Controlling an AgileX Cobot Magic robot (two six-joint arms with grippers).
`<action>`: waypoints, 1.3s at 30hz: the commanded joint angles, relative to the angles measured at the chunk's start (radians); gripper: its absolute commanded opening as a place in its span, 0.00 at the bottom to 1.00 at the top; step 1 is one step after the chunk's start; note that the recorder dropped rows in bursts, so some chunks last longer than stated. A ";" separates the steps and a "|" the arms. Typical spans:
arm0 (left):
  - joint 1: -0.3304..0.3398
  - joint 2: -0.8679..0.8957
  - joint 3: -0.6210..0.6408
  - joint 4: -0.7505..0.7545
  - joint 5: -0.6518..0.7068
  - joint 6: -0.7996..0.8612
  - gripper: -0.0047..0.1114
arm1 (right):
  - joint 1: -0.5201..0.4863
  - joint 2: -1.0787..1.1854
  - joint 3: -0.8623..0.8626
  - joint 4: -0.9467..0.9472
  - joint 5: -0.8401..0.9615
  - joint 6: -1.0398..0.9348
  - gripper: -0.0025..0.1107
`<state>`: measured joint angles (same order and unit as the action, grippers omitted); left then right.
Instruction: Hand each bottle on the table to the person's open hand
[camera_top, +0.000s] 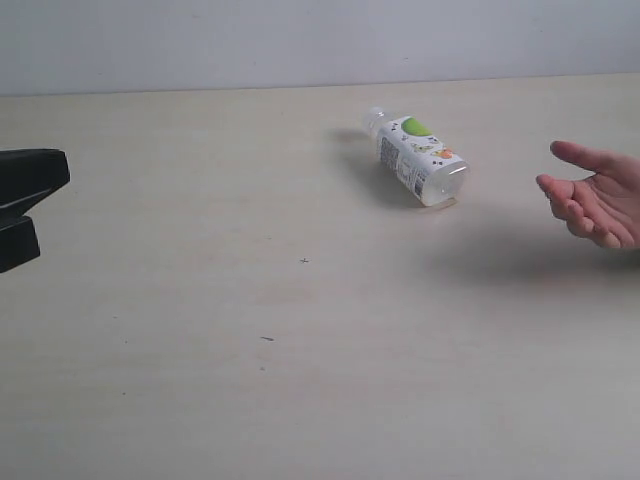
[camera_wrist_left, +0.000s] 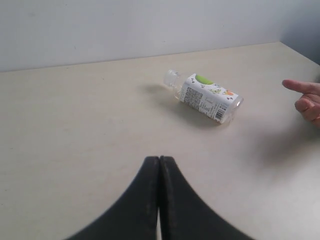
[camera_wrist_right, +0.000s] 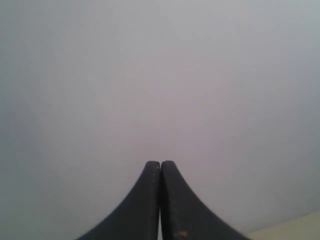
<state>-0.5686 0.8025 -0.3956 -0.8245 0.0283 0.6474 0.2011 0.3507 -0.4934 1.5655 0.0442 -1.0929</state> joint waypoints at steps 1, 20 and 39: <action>0.002 -0.006 0.003 0.004 -0.001 0.004 0.04 | -0.003 0.309 -0.144 -0.034 0.138 -0.031 0.02; 0.002 -0.006 0.003 0.004 -0.001 0.004 0.04 | -0.003 1.189 -0.856 -1.596 0.750 0.948 0.02; 0.002 -0.006 0.003 0.004 -0.001 0.004 0.04 | 0.184 1.830 -1.494 -1.471 1.177 0.806 0.39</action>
<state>-0.5686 0.8025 -0.3956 -0.8245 0.0283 0.6474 0.3565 2.1336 -1.9410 0.0918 1.2212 -0.2522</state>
